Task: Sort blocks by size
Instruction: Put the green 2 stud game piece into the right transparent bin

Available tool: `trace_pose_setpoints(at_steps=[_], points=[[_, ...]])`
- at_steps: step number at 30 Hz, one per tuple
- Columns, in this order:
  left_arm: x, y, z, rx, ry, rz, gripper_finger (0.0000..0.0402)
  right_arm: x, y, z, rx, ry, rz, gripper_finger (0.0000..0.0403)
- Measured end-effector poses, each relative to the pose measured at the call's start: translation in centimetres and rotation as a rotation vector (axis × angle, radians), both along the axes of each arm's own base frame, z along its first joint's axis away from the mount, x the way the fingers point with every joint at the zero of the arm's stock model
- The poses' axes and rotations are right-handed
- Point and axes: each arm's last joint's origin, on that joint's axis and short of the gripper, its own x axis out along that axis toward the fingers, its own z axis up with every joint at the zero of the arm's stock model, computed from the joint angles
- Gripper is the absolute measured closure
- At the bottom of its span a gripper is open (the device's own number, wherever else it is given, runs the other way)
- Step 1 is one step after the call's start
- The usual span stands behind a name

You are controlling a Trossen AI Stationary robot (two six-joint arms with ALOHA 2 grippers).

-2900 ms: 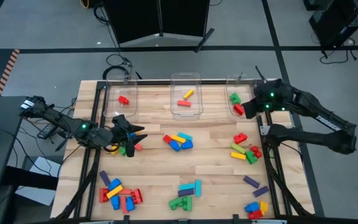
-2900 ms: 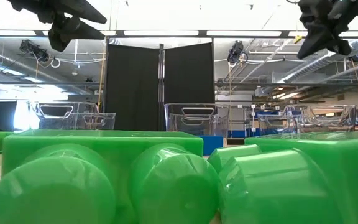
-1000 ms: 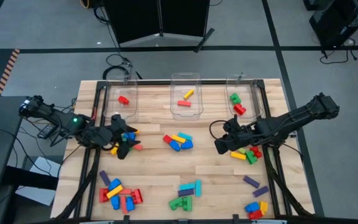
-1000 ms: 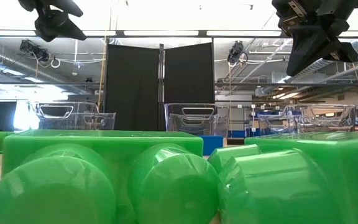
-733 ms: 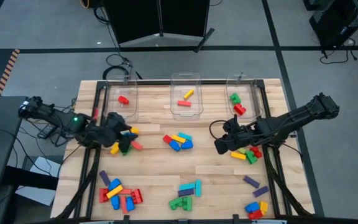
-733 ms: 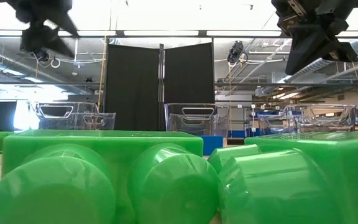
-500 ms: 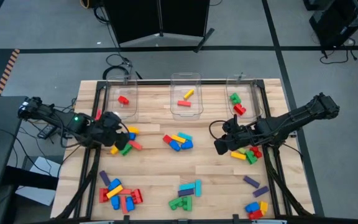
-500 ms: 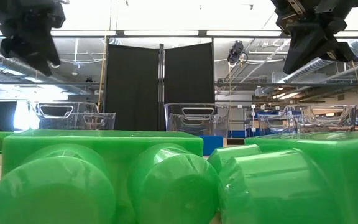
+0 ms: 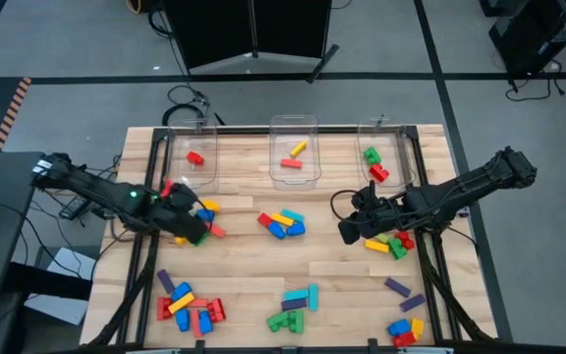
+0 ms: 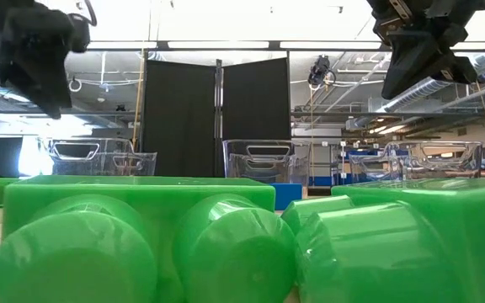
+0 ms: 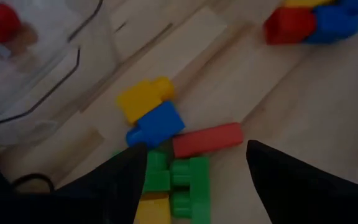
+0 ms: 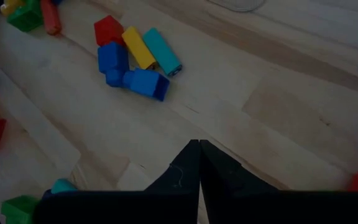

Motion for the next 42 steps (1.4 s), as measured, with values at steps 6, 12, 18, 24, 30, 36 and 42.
trace_pose_setpoints(at_steps=[6, 12, 18, 24, 30, 36, 42], points=[[1.4, -0.6, -1.6, 0.006, 0.129, -0.012, 0.0119, 0.0, 0.0, 0.0, 0.0, 0.0, 0.0, 0.0384], [2.5, -1.3, -3.1, -0.023, 0.252, -0.05, 0.0119, 0.0, 0.0, 0.0, -0.003, 0.0, 0.004, 0.0385], [3.6, -1.9, -4.6, -0.041, 0.327, -0.059, 0.0119, 0.0, 0.0, 0.0, -0.003, 0.001, 0.006, 0.0381], [4.4, -2.3, -6.1, -0.053, 0.419, -0.099, 0.0119, 0.0, 0.0, 0.0, -0.002, -0.002, 0.006, 0.0385], [4.9, -2.2, -6.9, -0.049, 0.463, -0.086, 0.0119, 0.1, 0.0, 0.1, 0.001, -0.012, 0.006, 0.0383], [5.7, -2.4, -7.4, -0.101, 0.445, -0.12, 0.0119, 0.1, 0.0, 0.1, 0.001, -0.012, 0.006, 0.0382], [5.9, -2.5, -7.5, -0.109, 0.431, -0.122, 0.0119, 0.1, 0.0, 0.1, 0.001, -0.012, 0.006, 0.0386]])
